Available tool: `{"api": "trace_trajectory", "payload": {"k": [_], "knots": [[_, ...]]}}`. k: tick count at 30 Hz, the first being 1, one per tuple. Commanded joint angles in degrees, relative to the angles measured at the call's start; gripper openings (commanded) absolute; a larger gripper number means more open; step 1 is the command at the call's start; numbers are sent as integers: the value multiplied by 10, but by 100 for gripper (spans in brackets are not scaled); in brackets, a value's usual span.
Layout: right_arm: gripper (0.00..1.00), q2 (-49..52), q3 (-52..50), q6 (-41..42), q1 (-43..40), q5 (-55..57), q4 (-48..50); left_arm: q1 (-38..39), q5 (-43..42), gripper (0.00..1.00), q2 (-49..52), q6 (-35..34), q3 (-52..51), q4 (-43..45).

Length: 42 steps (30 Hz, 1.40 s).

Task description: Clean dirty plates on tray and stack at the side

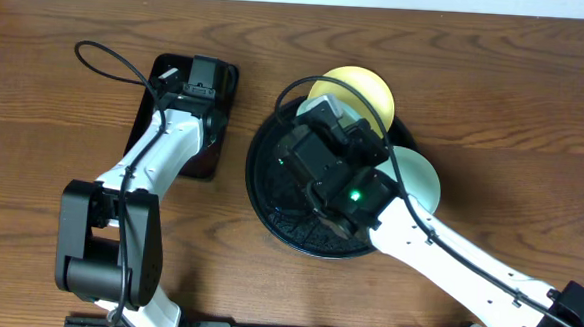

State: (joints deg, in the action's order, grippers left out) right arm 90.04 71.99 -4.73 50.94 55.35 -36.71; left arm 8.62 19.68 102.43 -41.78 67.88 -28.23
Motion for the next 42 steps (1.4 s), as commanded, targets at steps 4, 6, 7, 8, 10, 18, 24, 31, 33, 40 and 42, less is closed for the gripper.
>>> {"api": "trace_trajectory", "payload": {"k": [4,6,7,8,10,18,24,31,33,40,42], "knots": [[1,-12,0,-31,2,7,-2,-3,14,11,-2,-5,-7,-2],[1,-12,0,-3,4,-28,13,-3,14,11,-2,-5,-9,-1],[1,-12,0,-29,5,-87,16,-3,14,11,-2,-5,-9,1],[1,-12,0,-75,6,-109,4,-3,14,11,-2,-5,-10,3],[1,-12,0,-3,5,-33,1,-3,14,11,-2,-5,-10,2],[1,-12,0,76,-4,-28,18,-3,14,11,-2,-5,-13,3],[1,-12,0,85,-25,42,9,-3,14,11,-2,-5,-14,4],[1,-16,0,178,-142,-76,10,-3,14,11,-2,-5,-18,7],[1,-22,0,182,-197,-162,10,-3,14,11,-2,-5,-18,8],[1,-52,0,240,-451,-513,21,-3,14,11,-2,-5,-18,10],[1,-50,0,252,-523,-597,23,-3,14,11,-2,-5,-18,12]]}}
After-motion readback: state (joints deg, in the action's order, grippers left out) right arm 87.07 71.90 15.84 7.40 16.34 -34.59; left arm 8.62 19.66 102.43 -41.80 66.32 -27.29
